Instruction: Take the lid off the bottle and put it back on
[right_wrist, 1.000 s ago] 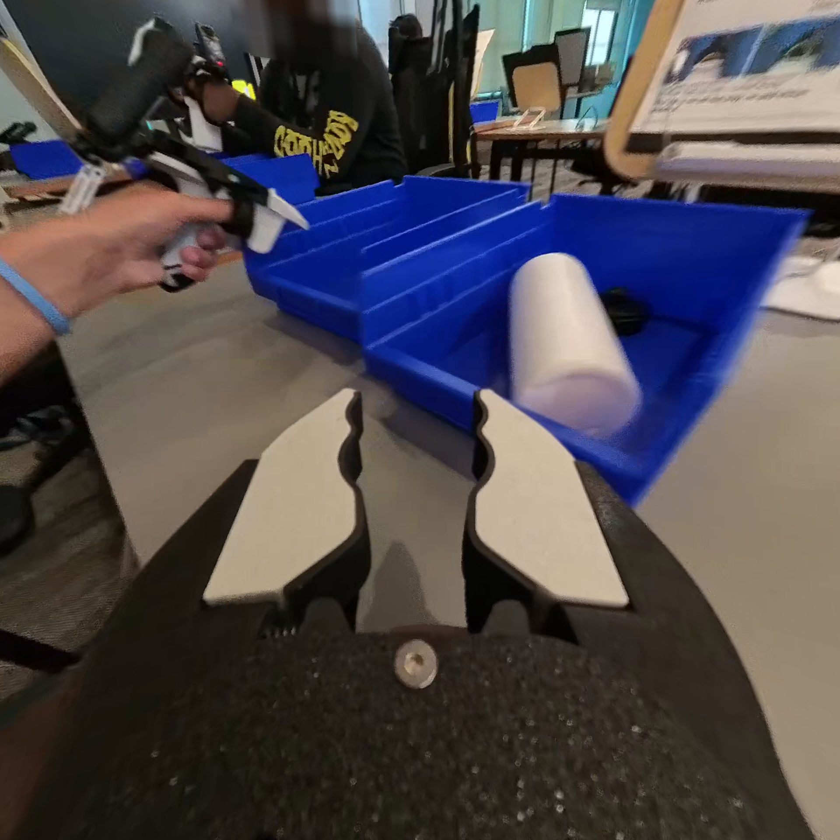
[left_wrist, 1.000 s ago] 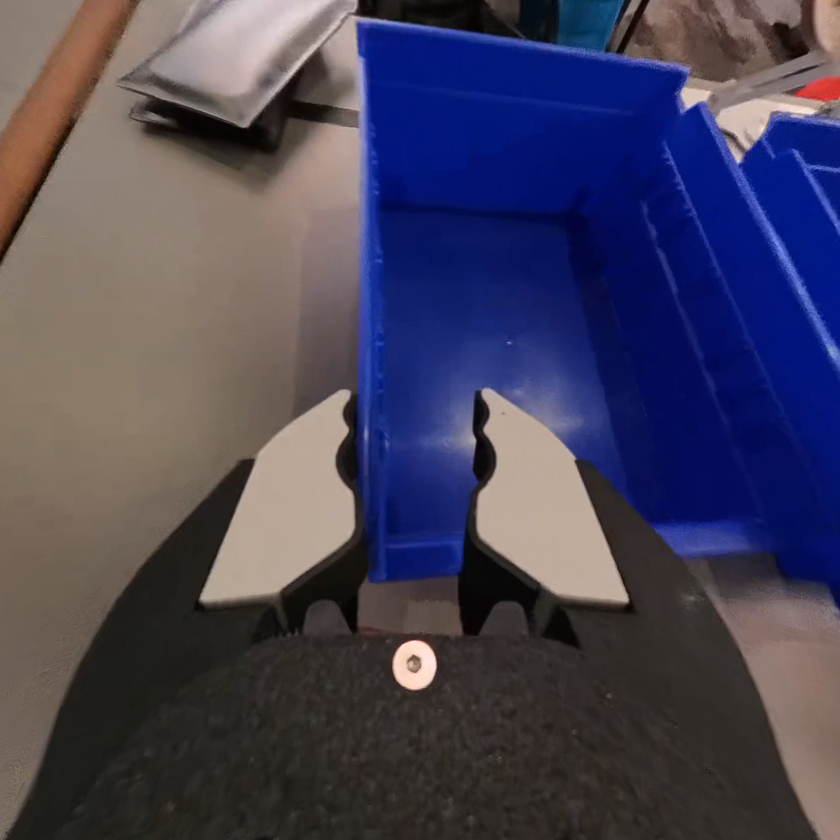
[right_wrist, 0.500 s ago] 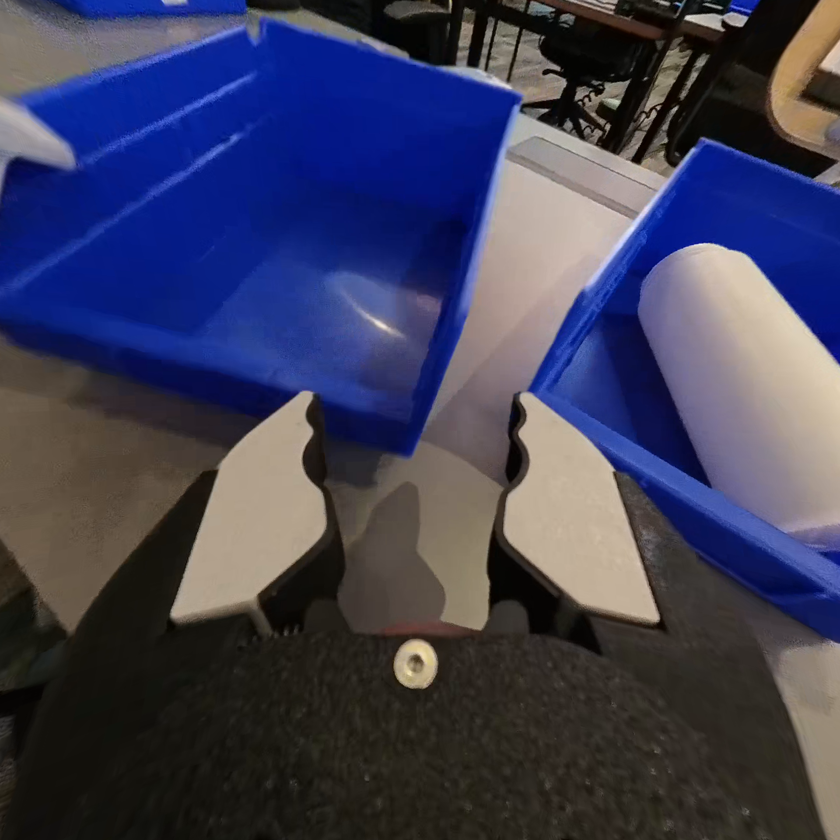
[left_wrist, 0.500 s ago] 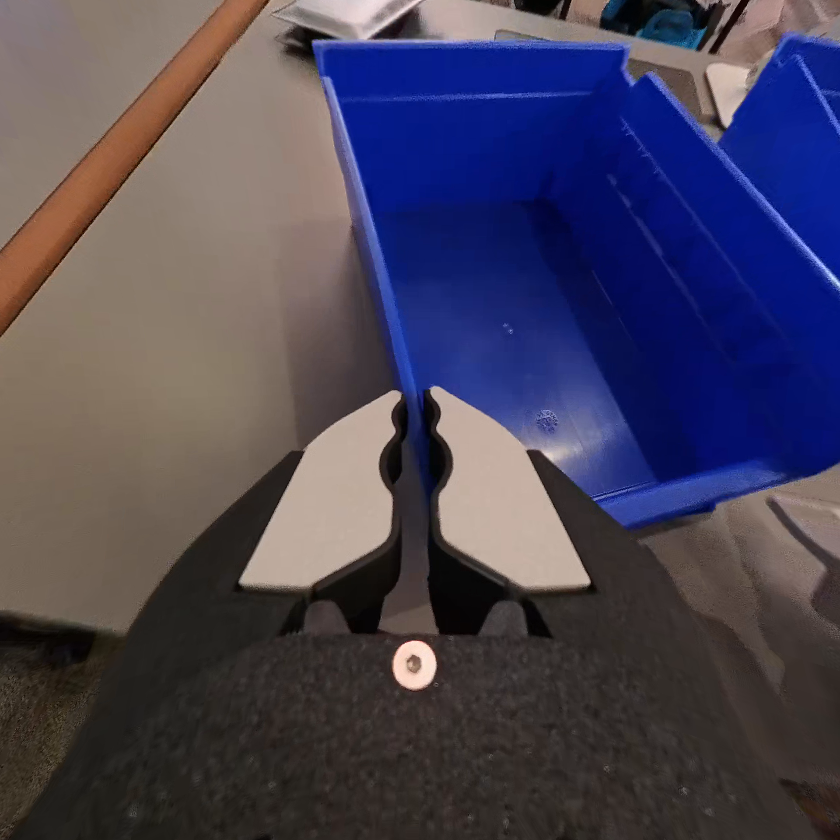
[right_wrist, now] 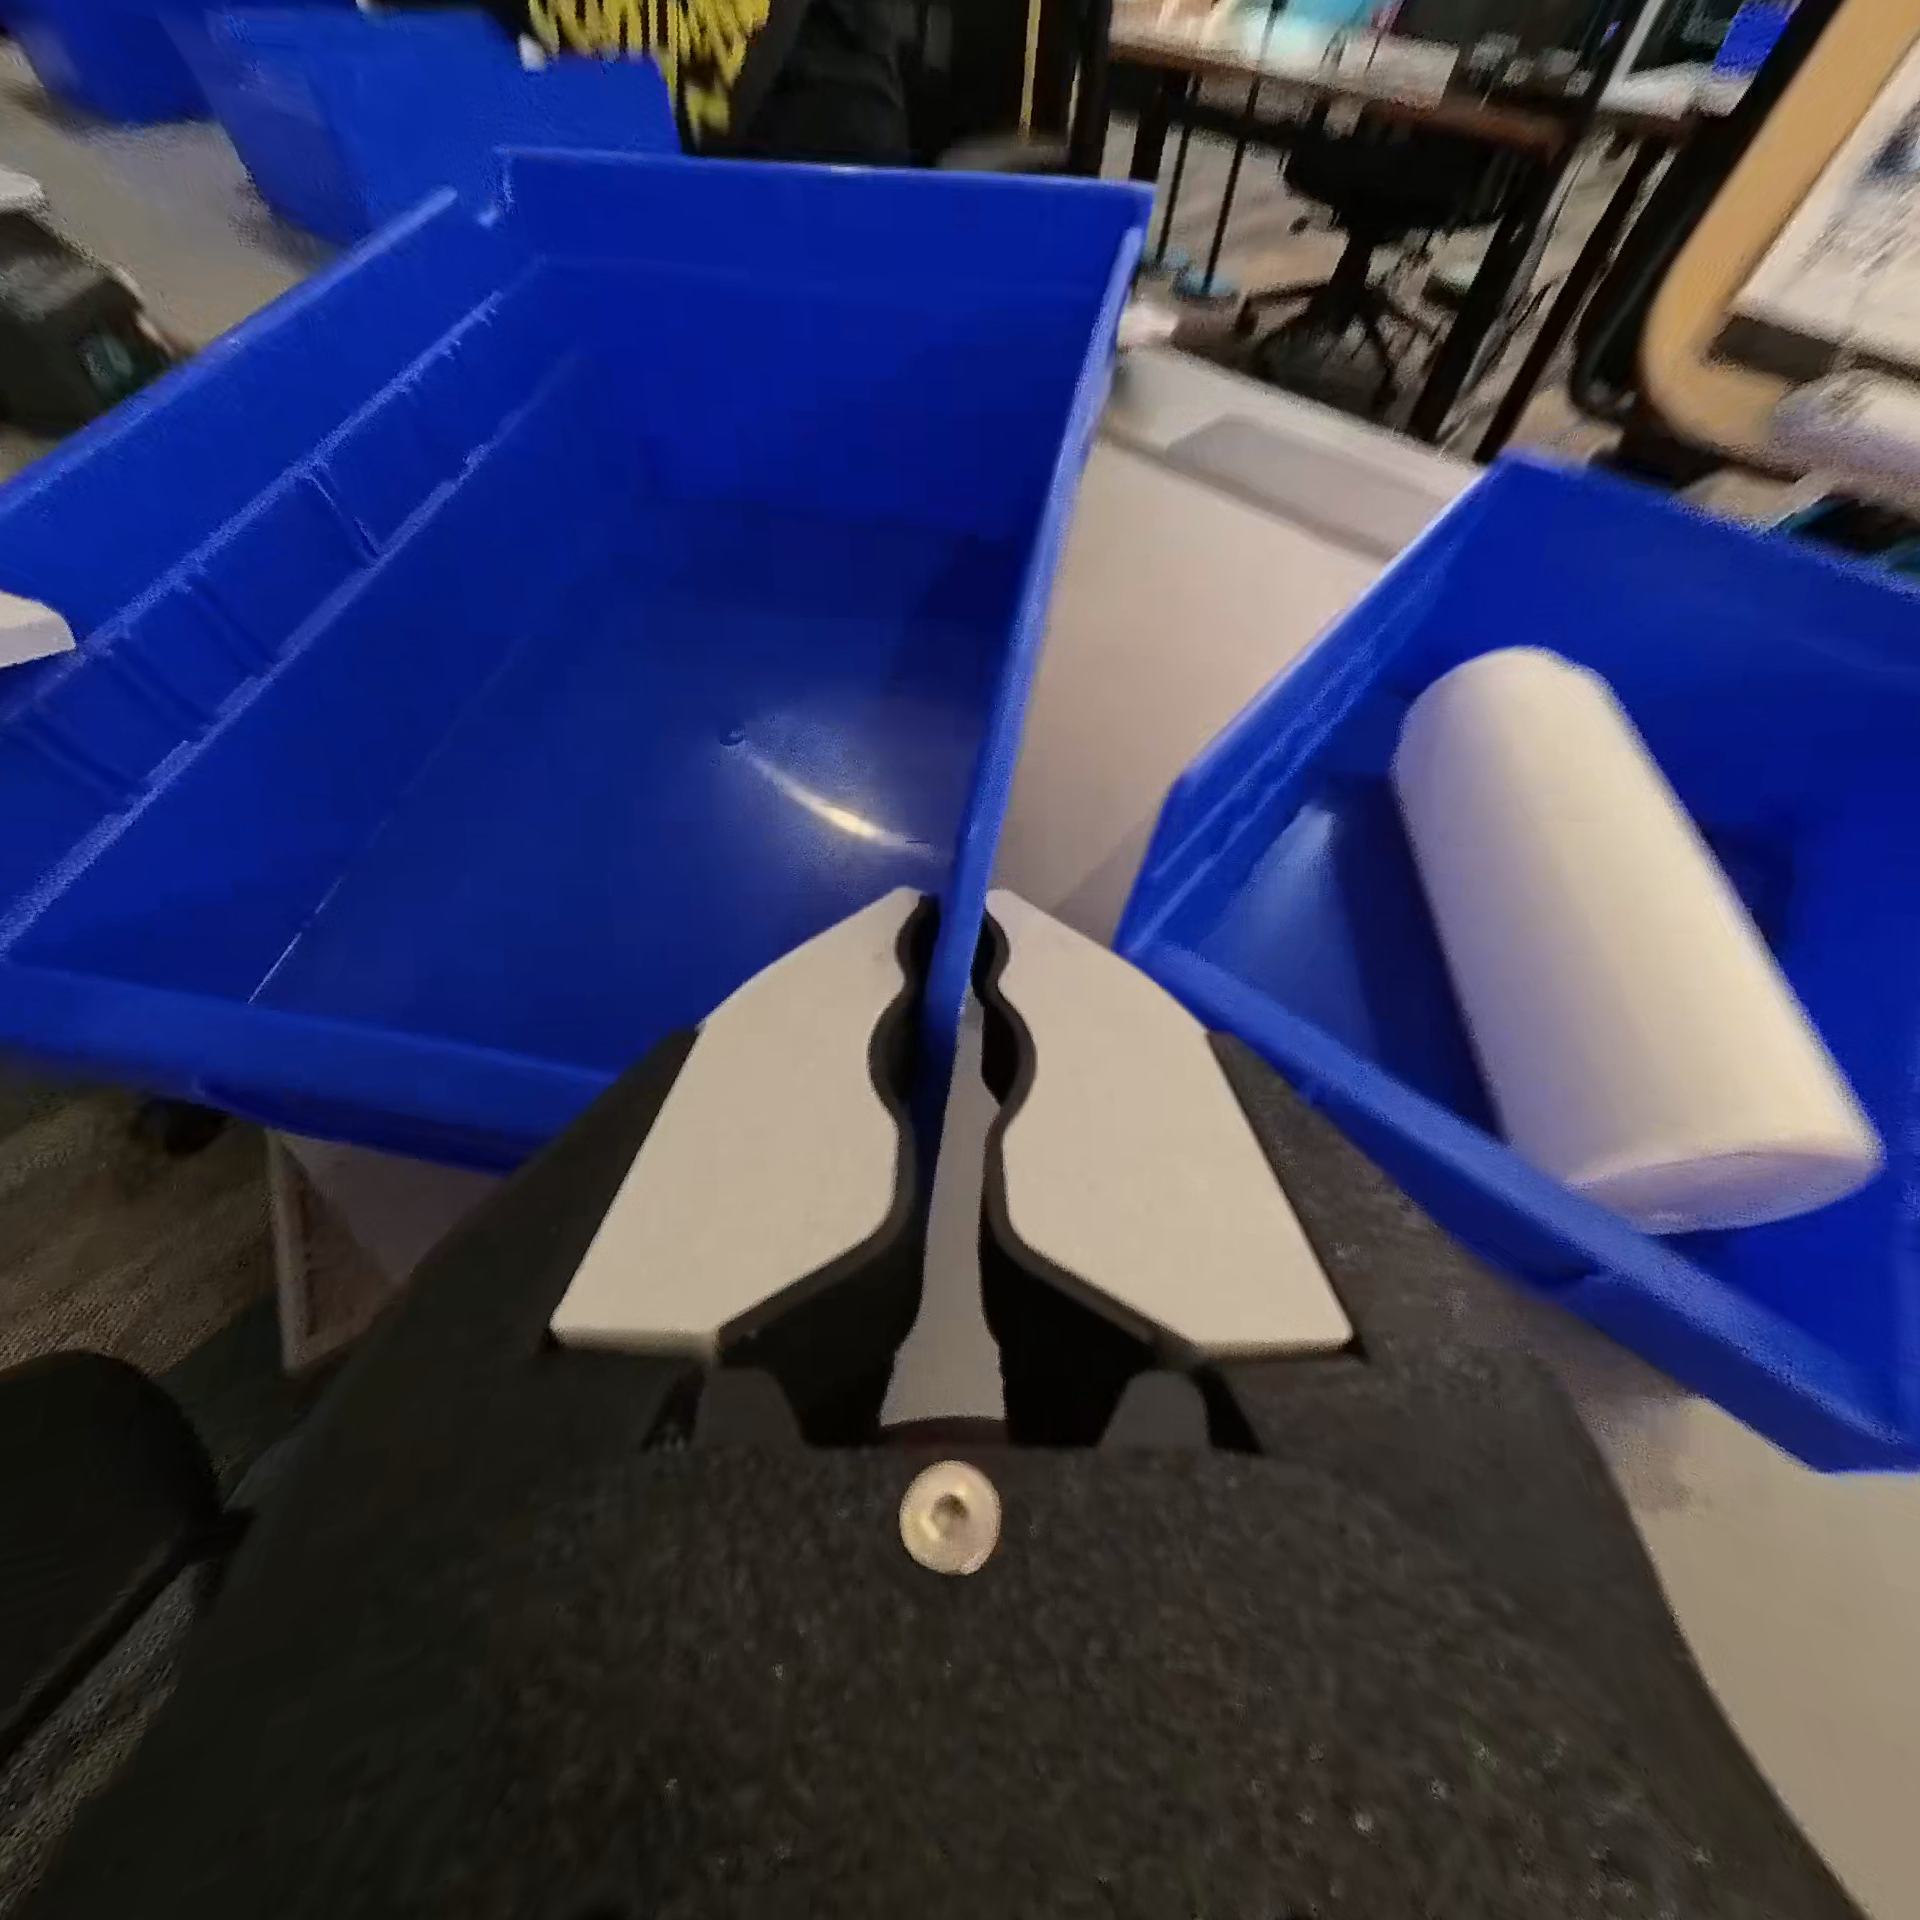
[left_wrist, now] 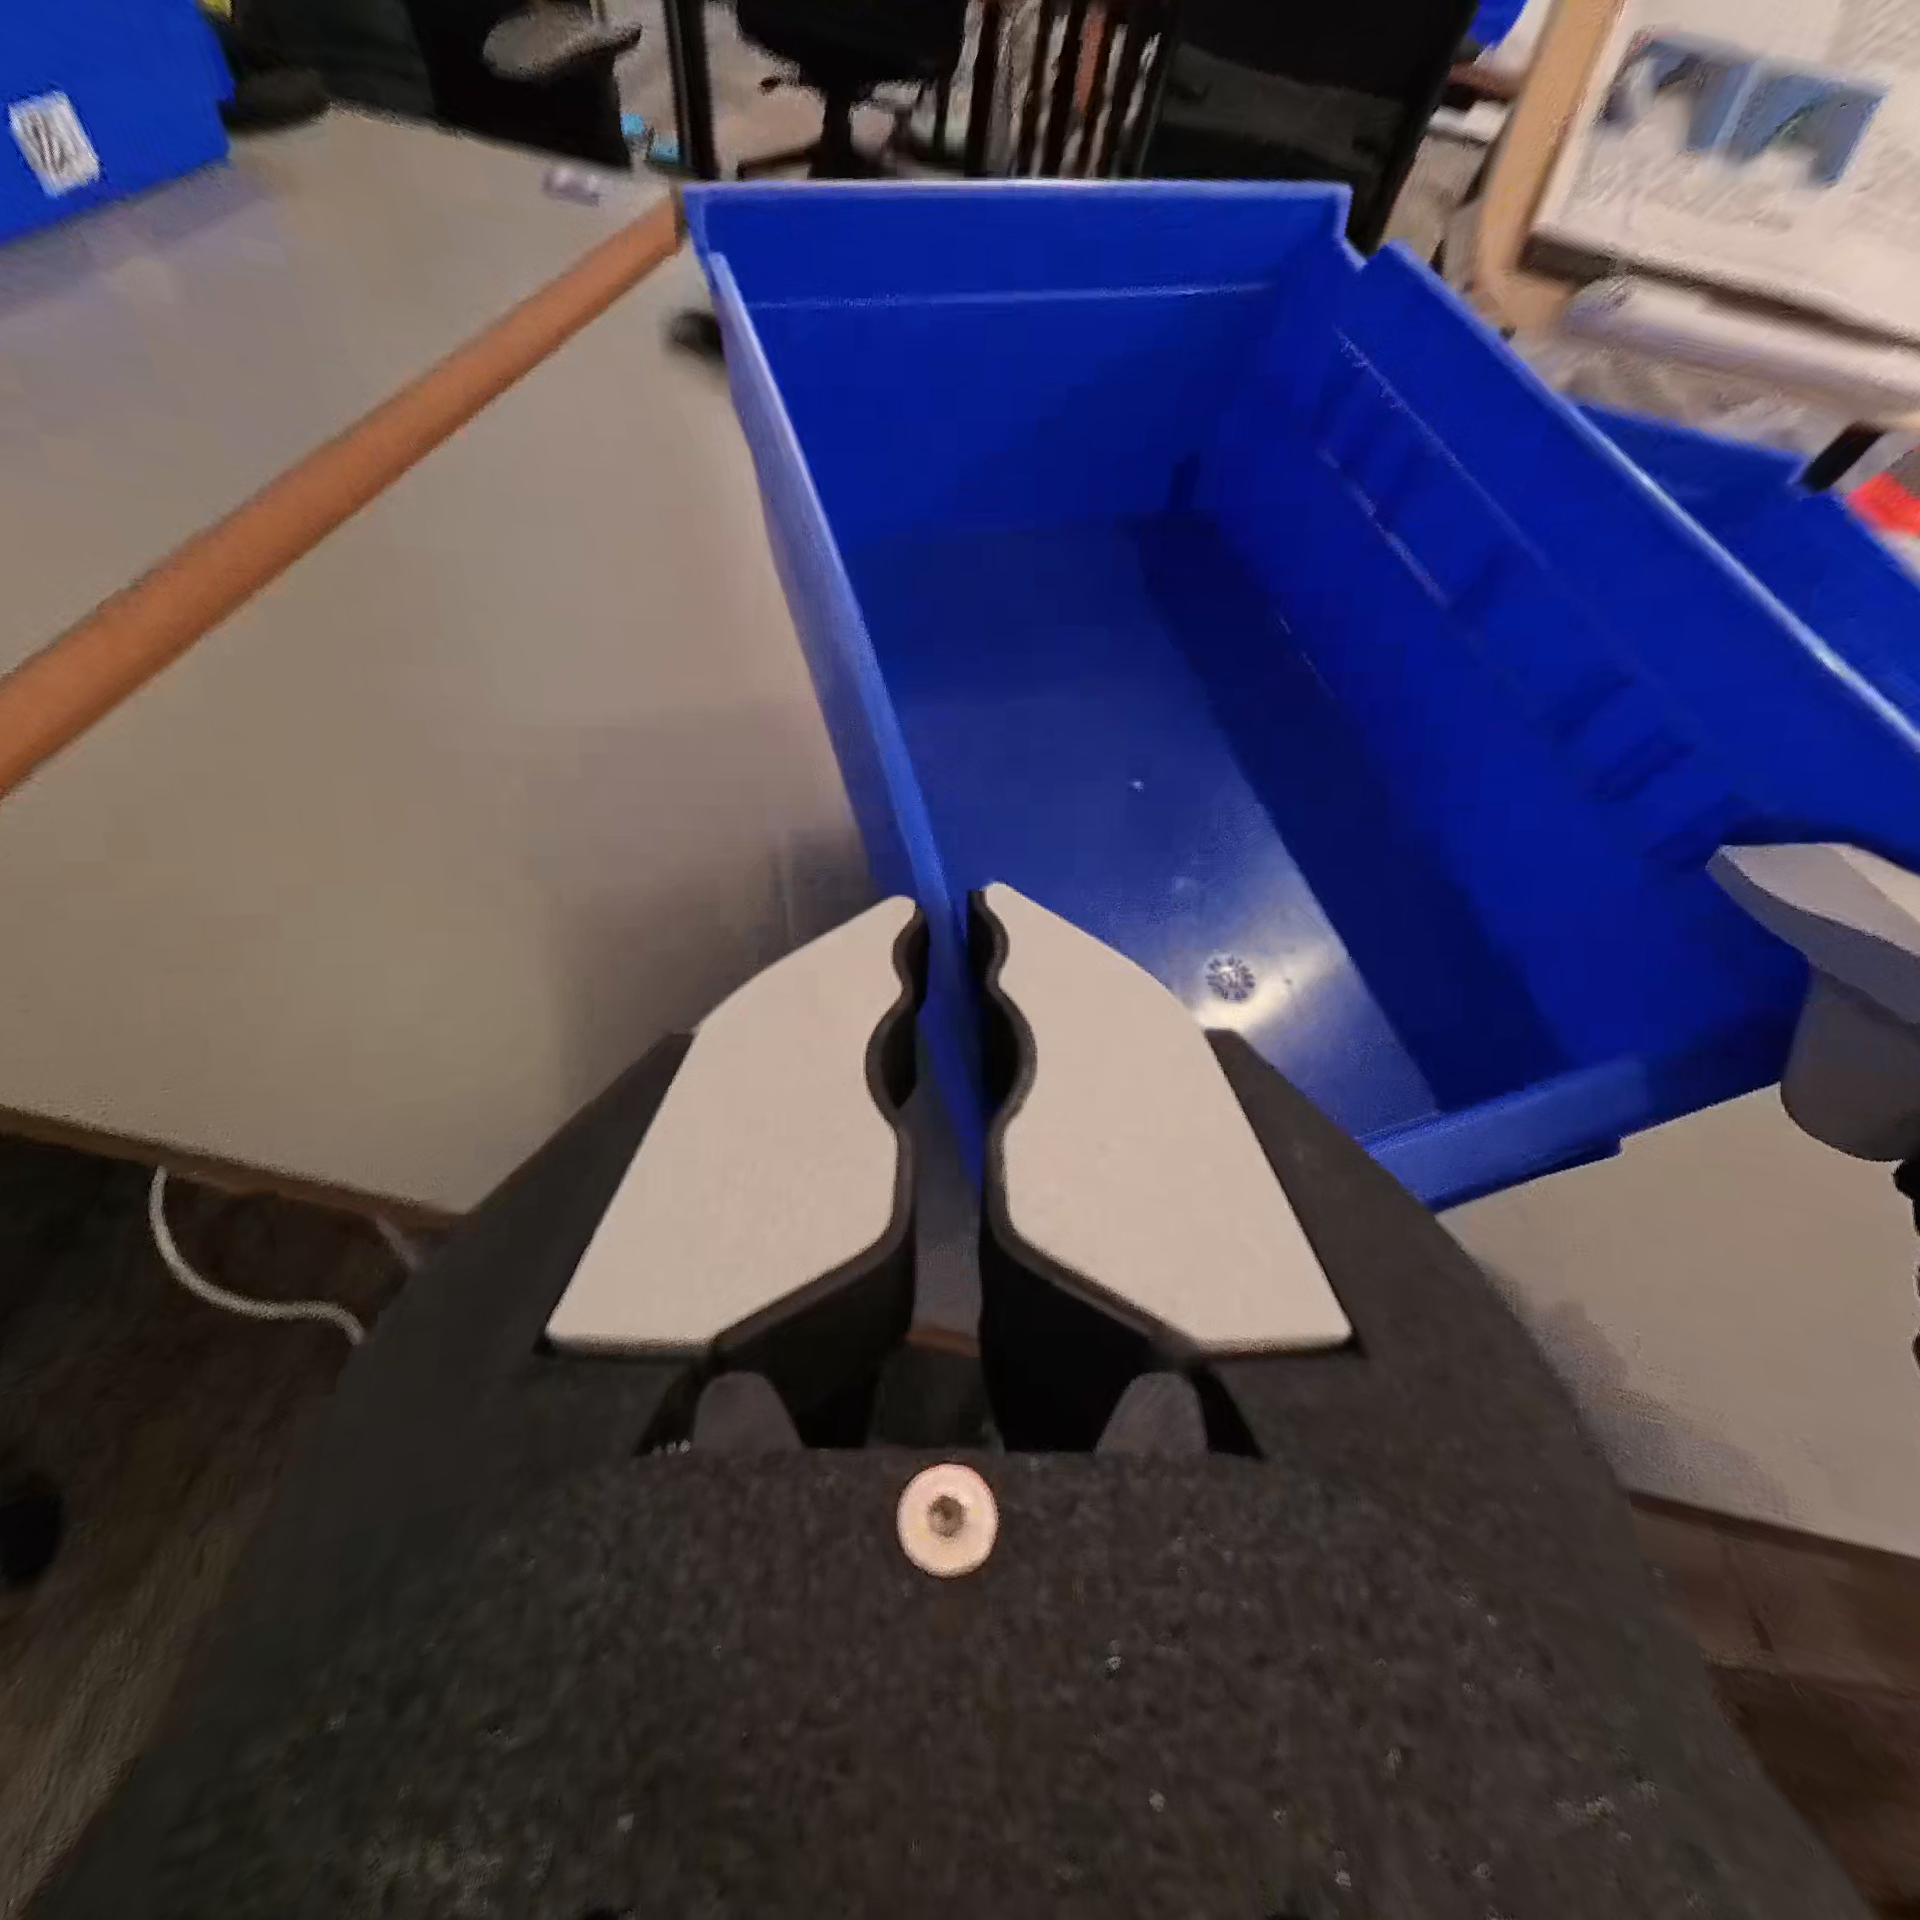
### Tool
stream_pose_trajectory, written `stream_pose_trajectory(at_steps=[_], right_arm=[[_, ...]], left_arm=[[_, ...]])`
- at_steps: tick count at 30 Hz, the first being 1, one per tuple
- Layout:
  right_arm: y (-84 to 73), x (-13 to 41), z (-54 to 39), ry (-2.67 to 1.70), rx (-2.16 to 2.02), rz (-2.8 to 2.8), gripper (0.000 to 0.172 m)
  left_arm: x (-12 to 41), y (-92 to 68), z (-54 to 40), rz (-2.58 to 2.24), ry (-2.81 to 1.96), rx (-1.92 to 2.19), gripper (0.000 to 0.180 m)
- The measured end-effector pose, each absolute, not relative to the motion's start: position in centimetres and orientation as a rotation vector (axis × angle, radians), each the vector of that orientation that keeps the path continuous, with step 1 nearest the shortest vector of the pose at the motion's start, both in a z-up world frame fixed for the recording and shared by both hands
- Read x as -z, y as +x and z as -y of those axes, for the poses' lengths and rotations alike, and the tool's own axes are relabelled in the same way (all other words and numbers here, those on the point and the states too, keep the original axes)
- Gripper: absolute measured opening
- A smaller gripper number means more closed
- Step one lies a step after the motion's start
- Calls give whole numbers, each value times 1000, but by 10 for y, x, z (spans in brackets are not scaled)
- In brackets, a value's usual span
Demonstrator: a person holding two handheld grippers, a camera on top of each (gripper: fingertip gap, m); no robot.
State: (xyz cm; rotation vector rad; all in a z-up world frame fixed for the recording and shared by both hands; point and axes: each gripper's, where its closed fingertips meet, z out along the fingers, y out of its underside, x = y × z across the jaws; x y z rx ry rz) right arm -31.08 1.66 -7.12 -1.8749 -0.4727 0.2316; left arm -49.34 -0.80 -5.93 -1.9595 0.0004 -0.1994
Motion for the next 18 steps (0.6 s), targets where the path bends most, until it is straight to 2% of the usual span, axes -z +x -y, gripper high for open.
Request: stream_pose_trajectory(at_steps=[6, 10, 14, 18], right_arm=[[-210, -5, -26, -1732, -163, 262, 4], [-99, -32, -45, -1706, -28, 92, 3], [25, -31, -45, -1721, 52, -86, 3], [137, -12, -26, -1693, 67, -301, 4]], left_arm=[[-20, -388, -26, -204, -1833, 223, 6], [-51, -274, -62, -356, -1787, 262, 7], [-50, -147, -86, -471, -1796, 375, 7], [-12, -31, -88, -571, -1856, 464, 7]])
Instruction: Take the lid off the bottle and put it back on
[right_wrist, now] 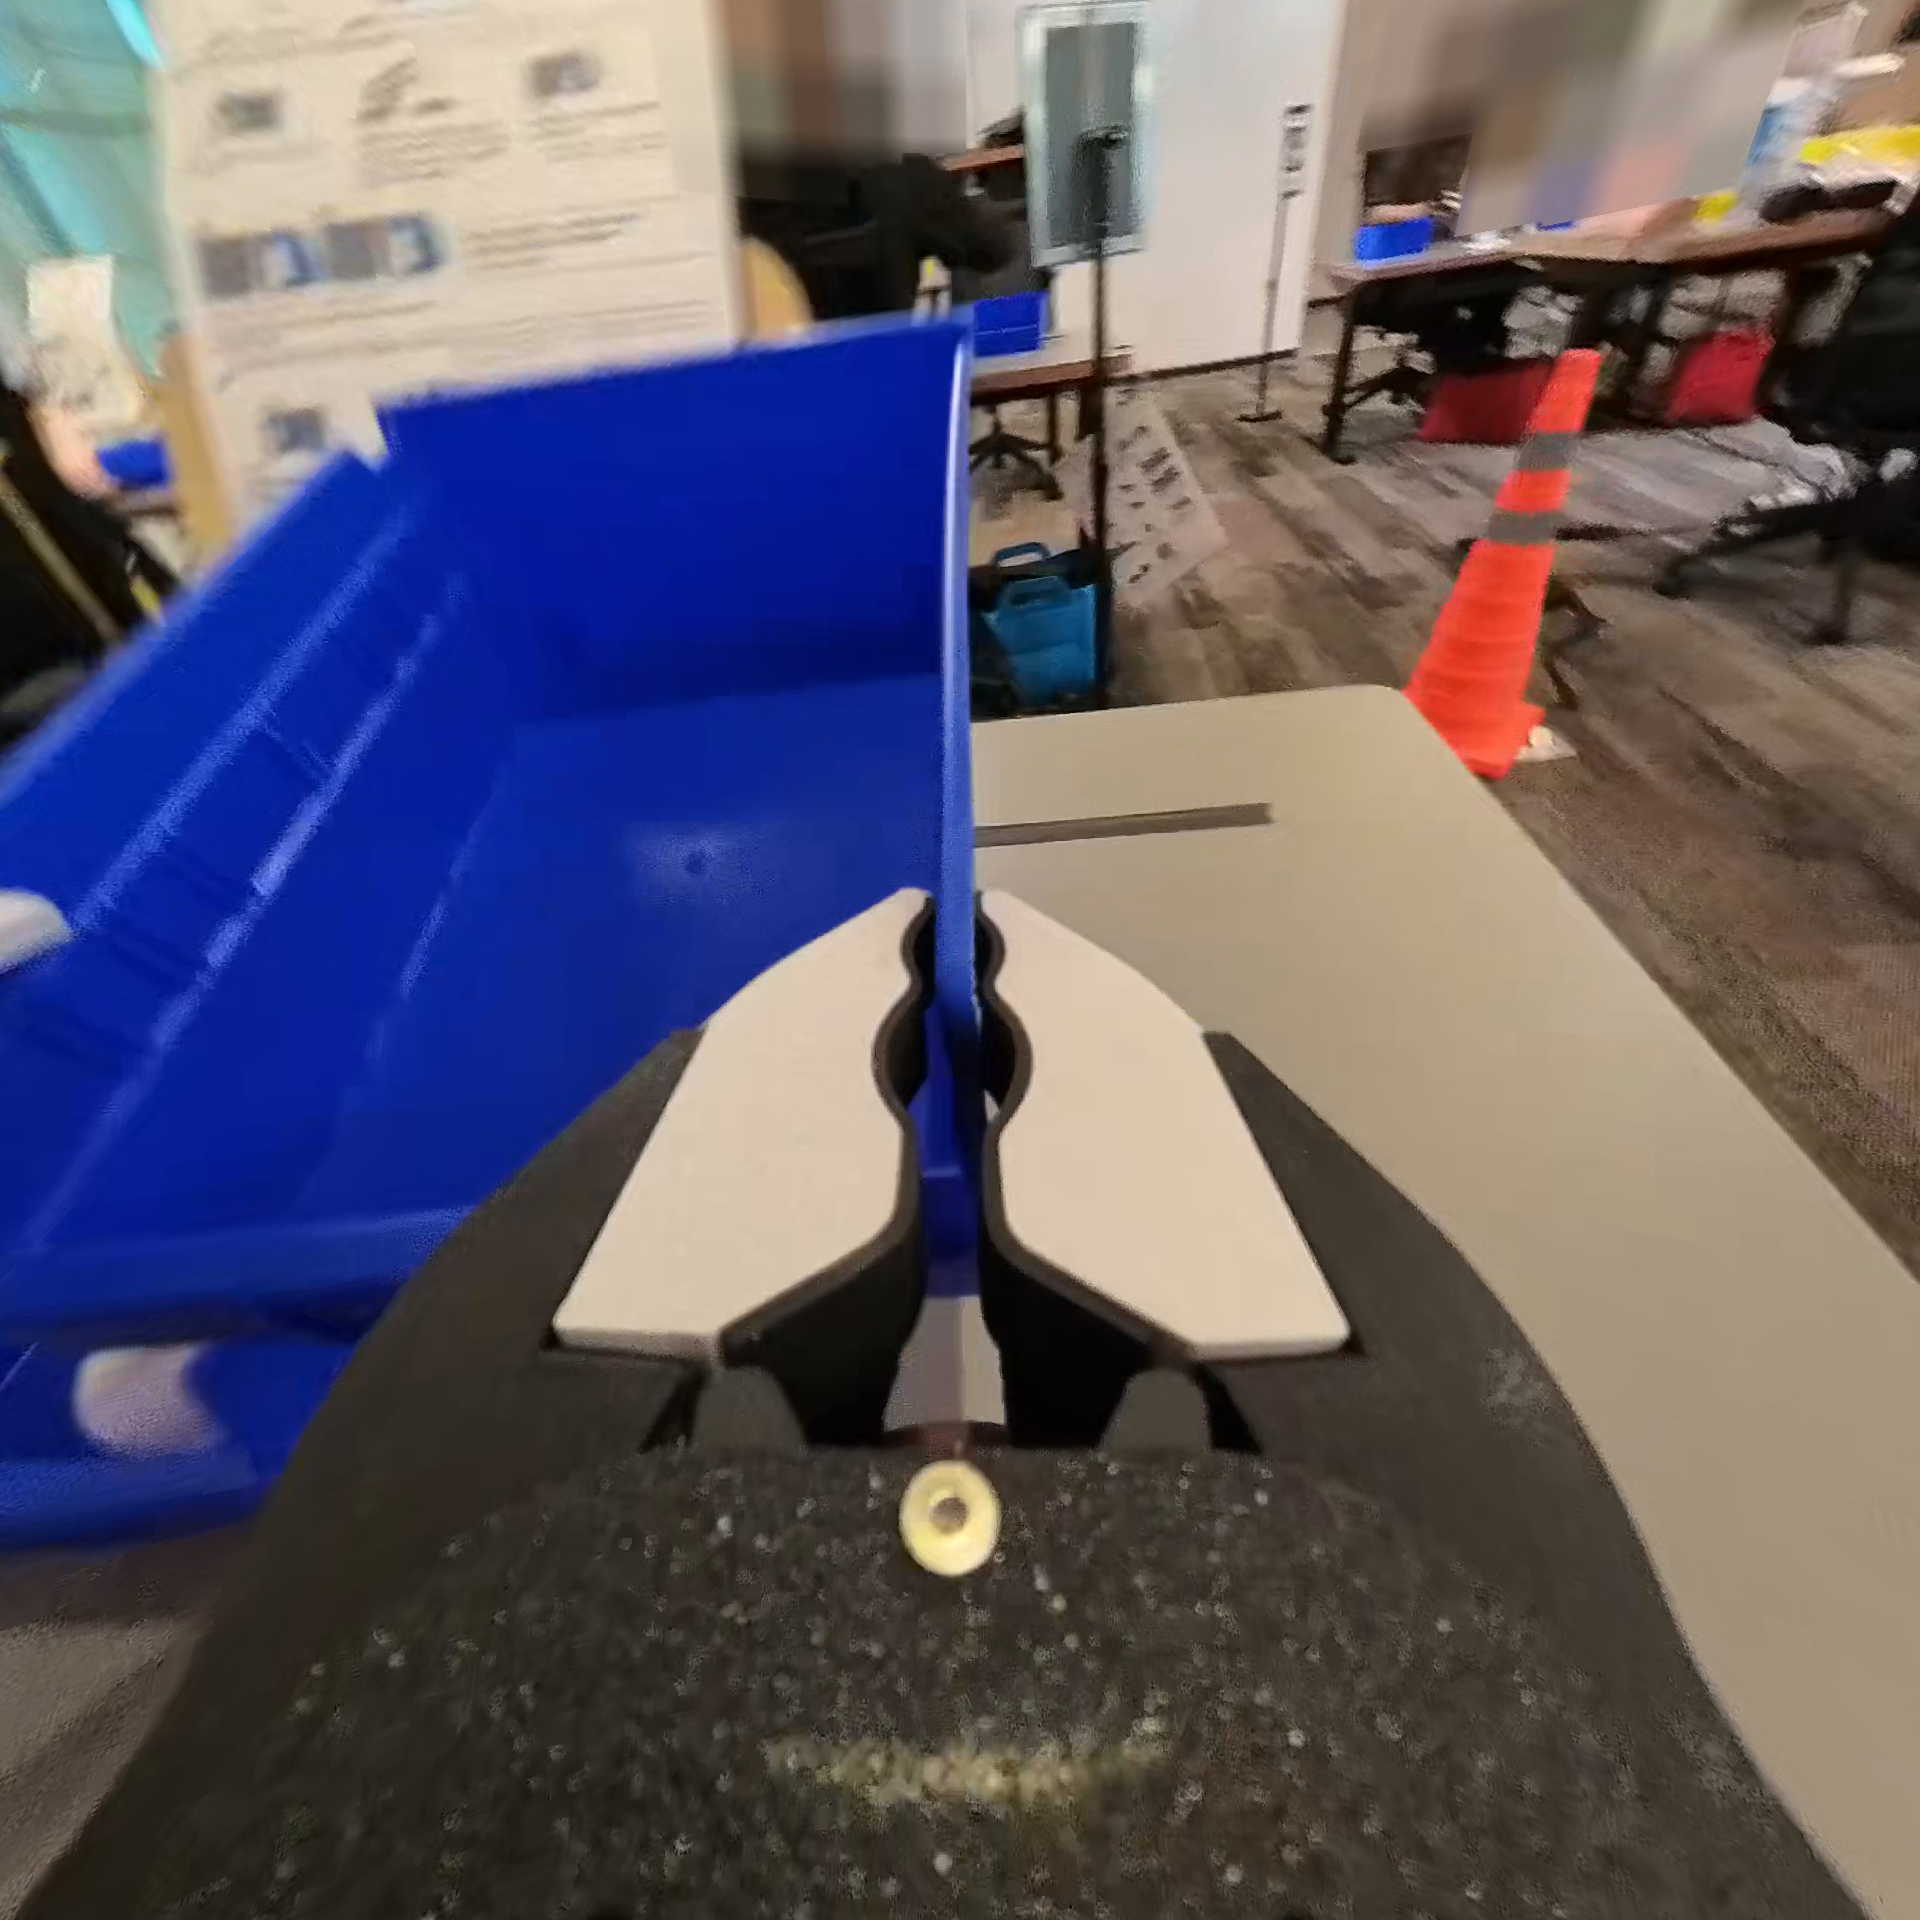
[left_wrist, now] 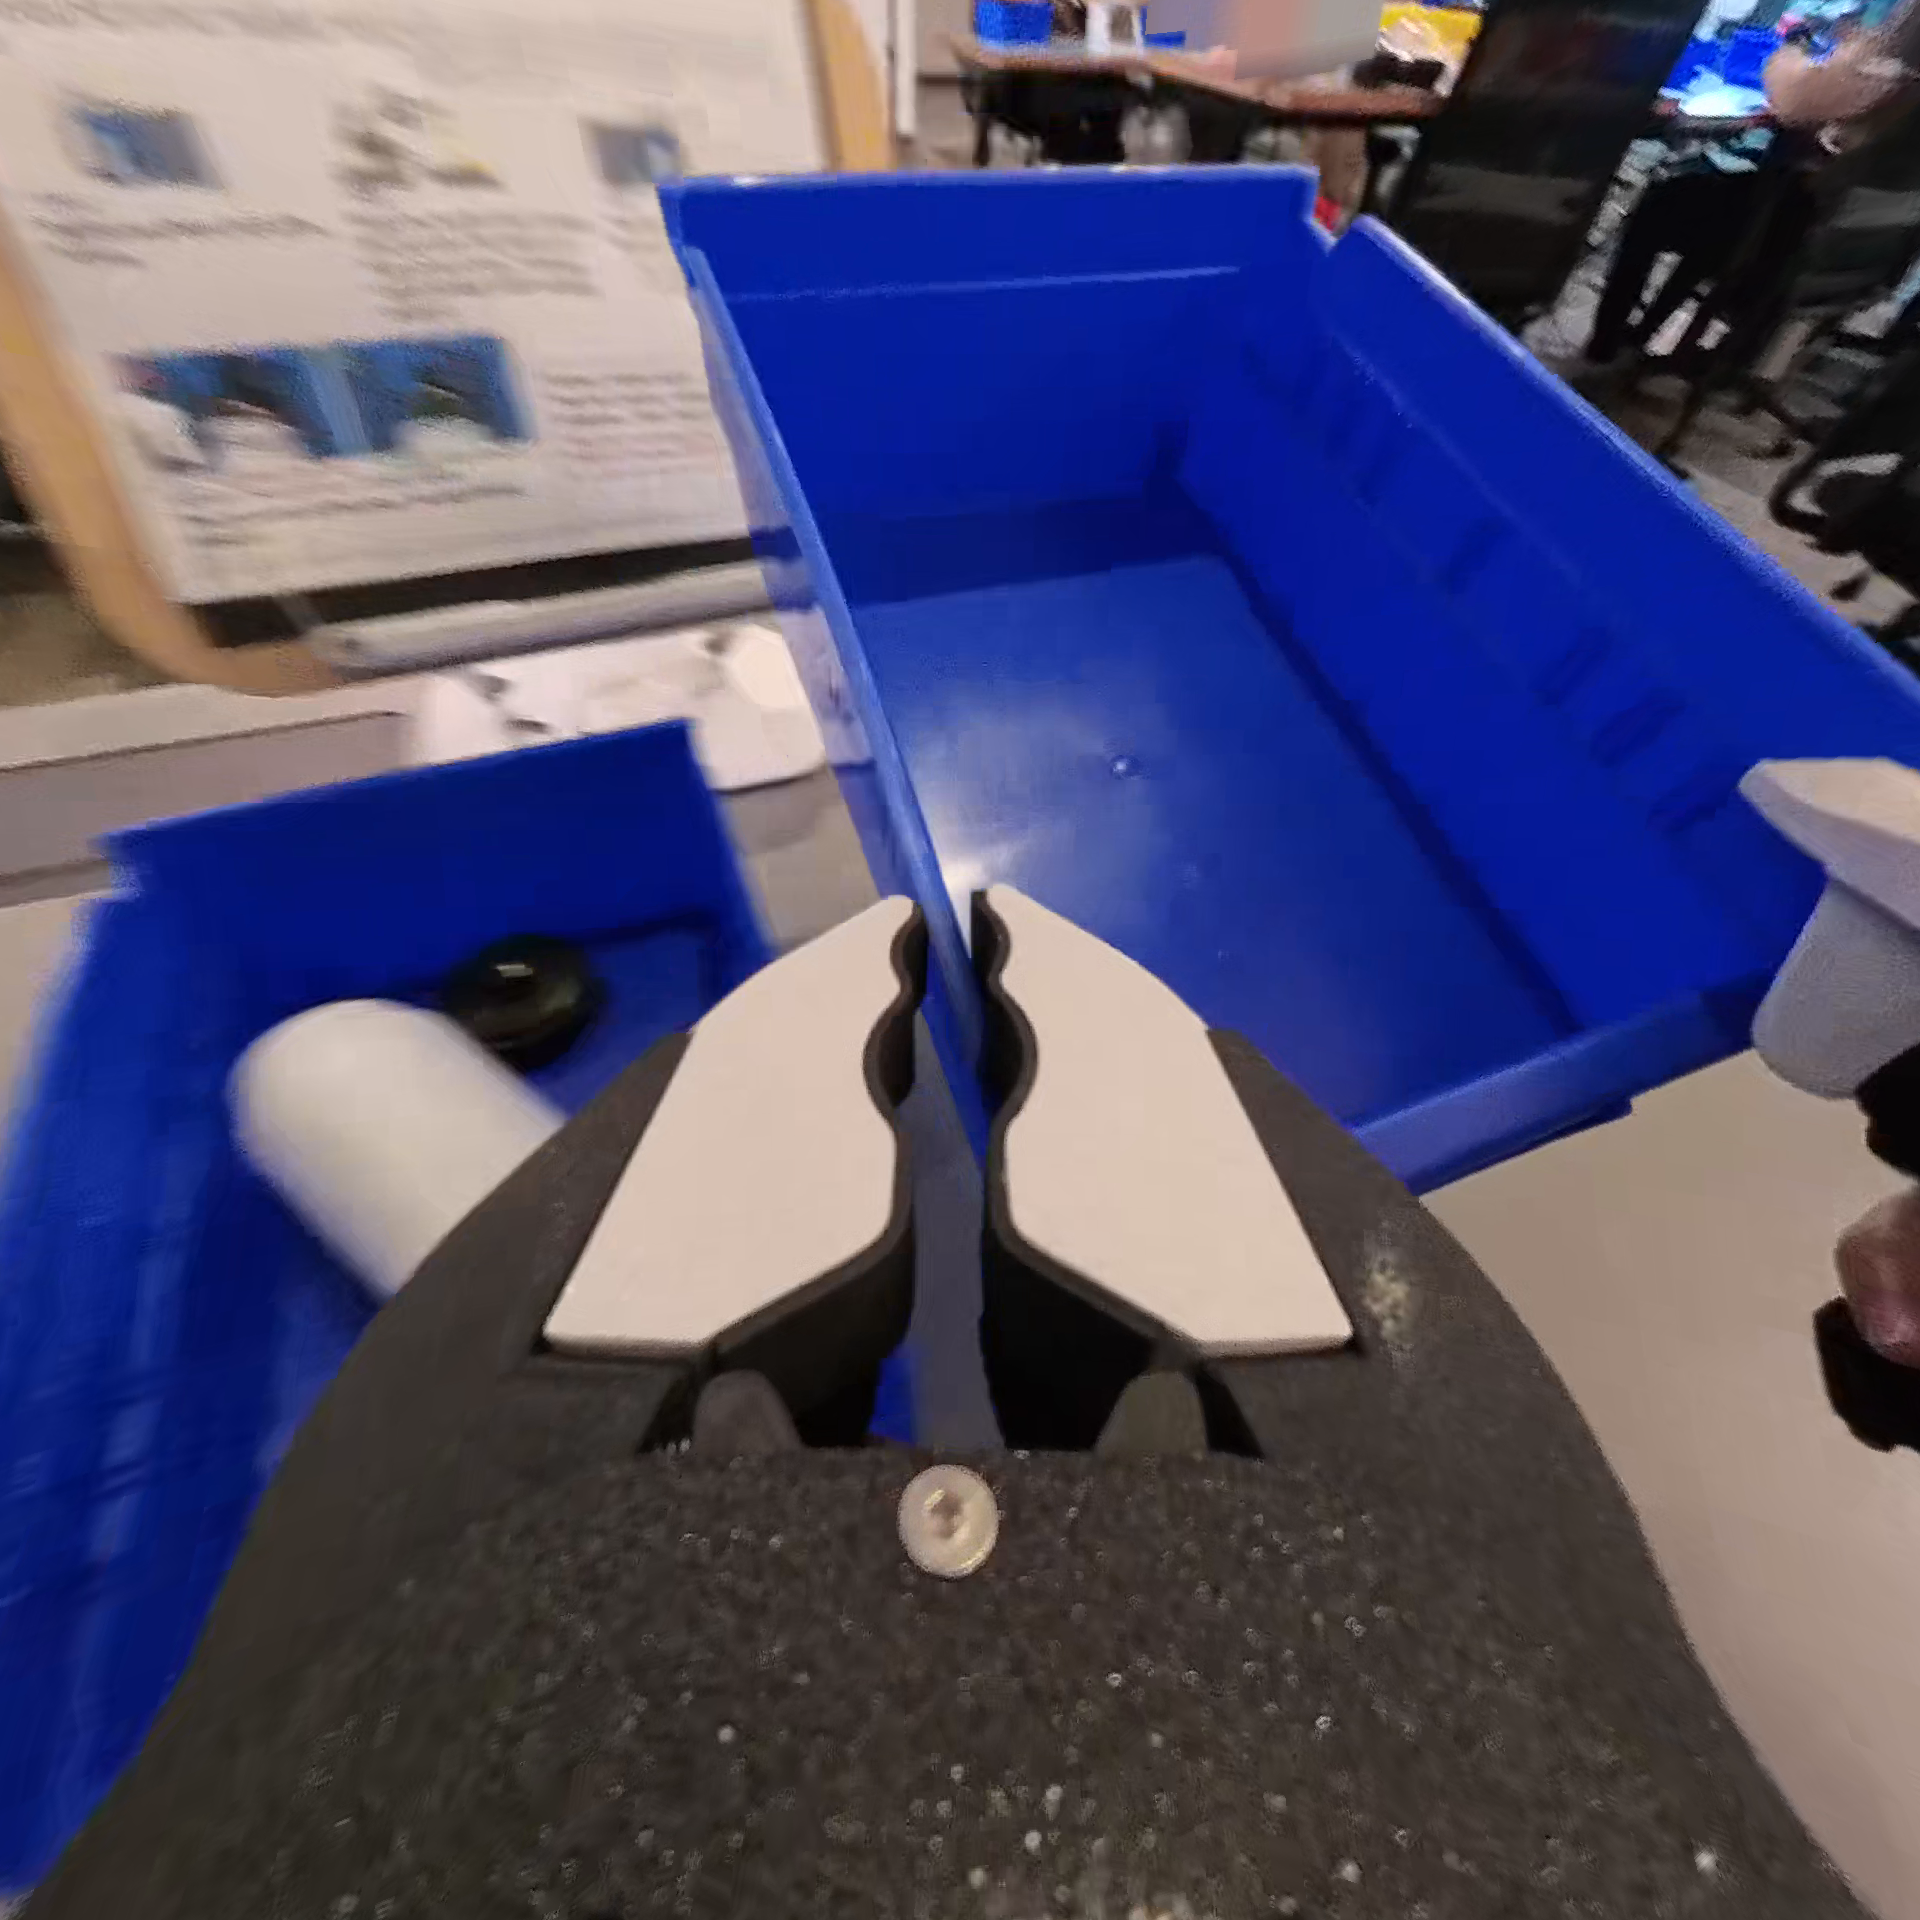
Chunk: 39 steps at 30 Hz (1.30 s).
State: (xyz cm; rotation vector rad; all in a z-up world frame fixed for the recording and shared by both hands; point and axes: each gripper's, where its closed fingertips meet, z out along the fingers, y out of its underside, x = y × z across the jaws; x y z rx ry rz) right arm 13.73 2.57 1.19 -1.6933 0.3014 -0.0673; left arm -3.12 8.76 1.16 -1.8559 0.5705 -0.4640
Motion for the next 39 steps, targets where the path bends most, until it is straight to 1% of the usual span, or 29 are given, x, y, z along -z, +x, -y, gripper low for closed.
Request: stream_pose_trajectory(at_steps=[2, 9, 13, 19, 21, 22, 23, 25, 26, 30, 33, 36, 39], right_arm=[[182, 1, -15, -1667, 38, -395, 5], [271, 85, 5, -1860, 78, -478, 3], [285, 94, 11, -1863, 137, -437, 3], [289, 120, 6, -1899, 12, -515, 6], [290, 118, 6, -1884, 10, -526, 6], [293, 115, 5, -1867, 22, -535, 9], [297, 110, 6, -1844, 56, -534, 17], [305, 100, 9, -1806, 116, -529, 29], [306, 94, 9, -1781, 129, -524, 29], [307, 65, 14, -1674, 166, -498, 30], [297, 49, 15, -1664, 171, -470, 30], [272, 23, 8, -1643, 161, -396, 31], [225, 2, -8, -1645, 110, -298, 34]], left_arm=[[11, 14, -82, -602, -1889, 498, 7], [84, 97, -72, -659, -2008, 527, 7], [98, 108, -63, -648, -2009, 566, 8], [108, 110, -59, -628, -1997, 687, 14], [105, 111, -56, -640, -1974, 754, 17], [102, 111, -52, -659, -1963, 791, 20], [97, 110, -48, -685, -1955, 829, 25], [78, 102, -40, -737, -1925, 896, 45], [67, 94, -38, -766, -1904, 911, 51], [25, 29, -46, -814, -1838, 842, 58], [4, -42, -61, -773, -1809, 746, 59], [-1, -116, -78, -707, -1802, 625, 59], [15, -190, -102, -625, -1817, 407, 59]])
